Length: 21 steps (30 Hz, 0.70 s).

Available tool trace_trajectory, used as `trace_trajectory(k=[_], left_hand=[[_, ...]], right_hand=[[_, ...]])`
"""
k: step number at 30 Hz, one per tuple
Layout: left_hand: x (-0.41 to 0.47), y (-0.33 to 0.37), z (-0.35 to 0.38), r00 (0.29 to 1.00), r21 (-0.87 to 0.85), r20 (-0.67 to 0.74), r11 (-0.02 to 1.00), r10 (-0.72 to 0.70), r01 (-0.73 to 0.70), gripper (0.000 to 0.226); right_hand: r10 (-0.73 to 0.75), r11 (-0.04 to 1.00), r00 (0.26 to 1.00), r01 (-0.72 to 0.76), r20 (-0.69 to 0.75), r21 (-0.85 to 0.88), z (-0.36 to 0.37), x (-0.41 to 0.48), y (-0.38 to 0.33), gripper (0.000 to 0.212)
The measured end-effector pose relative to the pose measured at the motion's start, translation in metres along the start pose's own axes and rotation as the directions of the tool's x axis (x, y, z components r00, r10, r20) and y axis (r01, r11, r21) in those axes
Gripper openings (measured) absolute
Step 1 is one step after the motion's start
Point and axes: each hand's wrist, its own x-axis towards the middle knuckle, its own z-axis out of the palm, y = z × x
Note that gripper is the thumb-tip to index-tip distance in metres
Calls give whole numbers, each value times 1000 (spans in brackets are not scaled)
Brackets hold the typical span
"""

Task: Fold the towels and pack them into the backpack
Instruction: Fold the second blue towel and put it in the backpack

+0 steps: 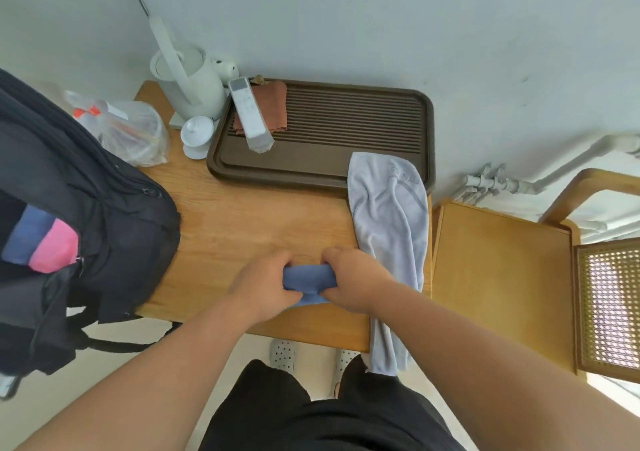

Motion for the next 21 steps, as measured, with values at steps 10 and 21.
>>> trace_trajectory(k=[10,21], left_hand=[[-23,49,-74,956,-557,-195,827,-218,75,52],[-64,-27,-167,921,-648,-379,737,-94,-192,47]], right_hand=[[99,887,940,65,-326,457,-64,-32,-7,53],[244,589,805,320,-541,742,-74,-17,-130,62]])
